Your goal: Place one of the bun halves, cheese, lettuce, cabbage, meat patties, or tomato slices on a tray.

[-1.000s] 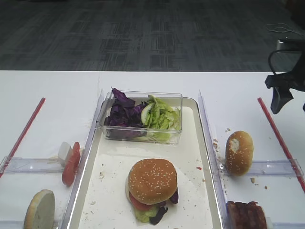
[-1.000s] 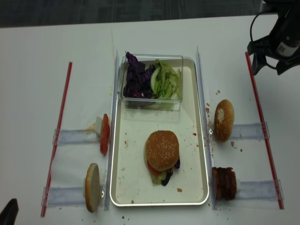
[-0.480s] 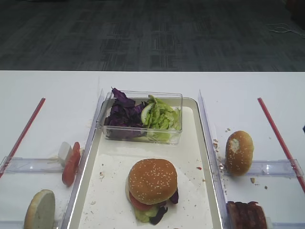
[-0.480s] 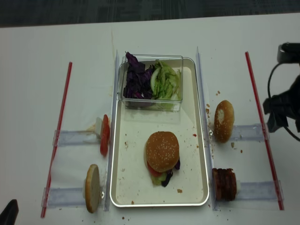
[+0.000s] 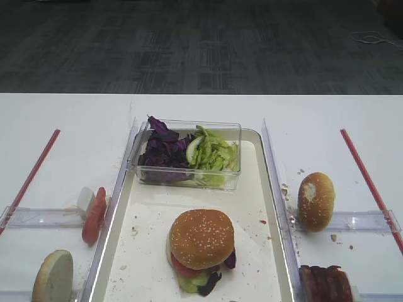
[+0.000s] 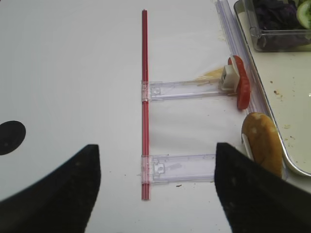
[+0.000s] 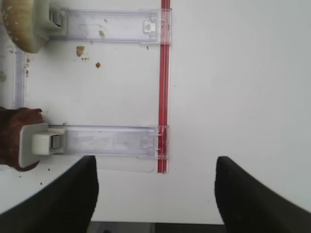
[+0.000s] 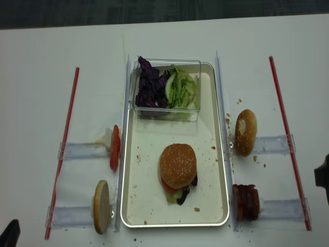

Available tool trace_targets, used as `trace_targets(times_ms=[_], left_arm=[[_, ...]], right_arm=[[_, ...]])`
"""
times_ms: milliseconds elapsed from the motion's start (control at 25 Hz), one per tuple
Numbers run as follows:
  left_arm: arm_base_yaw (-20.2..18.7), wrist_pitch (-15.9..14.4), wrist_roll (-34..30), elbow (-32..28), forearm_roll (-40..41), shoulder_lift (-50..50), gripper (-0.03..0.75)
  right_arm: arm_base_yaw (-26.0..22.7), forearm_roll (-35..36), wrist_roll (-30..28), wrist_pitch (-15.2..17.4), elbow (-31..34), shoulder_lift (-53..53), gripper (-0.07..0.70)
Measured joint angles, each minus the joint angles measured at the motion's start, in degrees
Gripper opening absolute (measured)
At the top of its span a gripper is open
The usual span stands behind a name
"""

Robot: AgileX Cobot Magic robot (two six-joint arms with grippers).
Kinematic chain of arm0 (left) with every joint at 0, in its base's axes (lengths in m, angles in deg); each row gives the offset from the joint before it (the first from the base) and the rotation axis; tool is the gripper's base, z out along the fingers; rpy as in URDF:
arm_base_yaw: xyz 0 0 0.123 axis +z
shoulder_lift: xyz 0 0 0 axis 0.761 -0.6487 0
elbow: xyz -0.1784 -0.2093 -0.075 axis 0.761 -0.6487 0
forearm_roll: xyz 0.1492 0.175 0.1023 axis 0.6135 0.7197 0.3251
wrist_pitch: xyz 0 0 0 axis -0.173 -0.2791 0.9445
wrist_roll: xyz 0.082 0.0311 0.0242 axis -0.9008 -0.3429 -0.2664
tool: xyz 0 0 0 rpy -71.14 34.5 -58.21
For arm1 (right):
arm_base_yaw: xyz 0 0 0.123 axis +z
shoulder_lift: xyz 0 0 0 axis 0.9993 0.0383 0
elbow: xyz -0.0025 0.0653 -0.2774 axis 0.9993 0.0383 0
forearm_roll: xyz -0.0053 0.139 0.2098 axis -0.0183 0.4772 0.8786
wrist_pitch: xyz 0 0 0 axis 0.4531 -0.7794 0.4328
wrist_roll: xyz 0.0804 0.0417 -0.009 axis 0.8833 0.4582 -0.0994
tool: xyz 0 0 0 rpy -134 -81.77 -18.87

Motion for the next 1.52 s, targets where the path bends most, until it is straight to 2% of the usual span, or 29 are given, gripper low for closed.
trace_targets(times_ms=[280, 840, 1520], left_arm=[[0.0, 0.0, 0.0, 0.0, 0.0, 0.0, 0.491], [0.0, 0.0, 0.0, 0.0, 0.0, 0.0, 0.491], [0.0, 0.0, 0.0, 0.0, 0.0, 0.0, 0.491]], right_arm=[[0.0, -1.63, 0.55, 2.85, 3.99, -18.29, 0.54], [0.0, -1.84, 1.85, 3.66, 4.09, -42.71, 0.539], [0.0, -2.04, 1.98, 3.96, 4.09, -44.14, 0.538]])
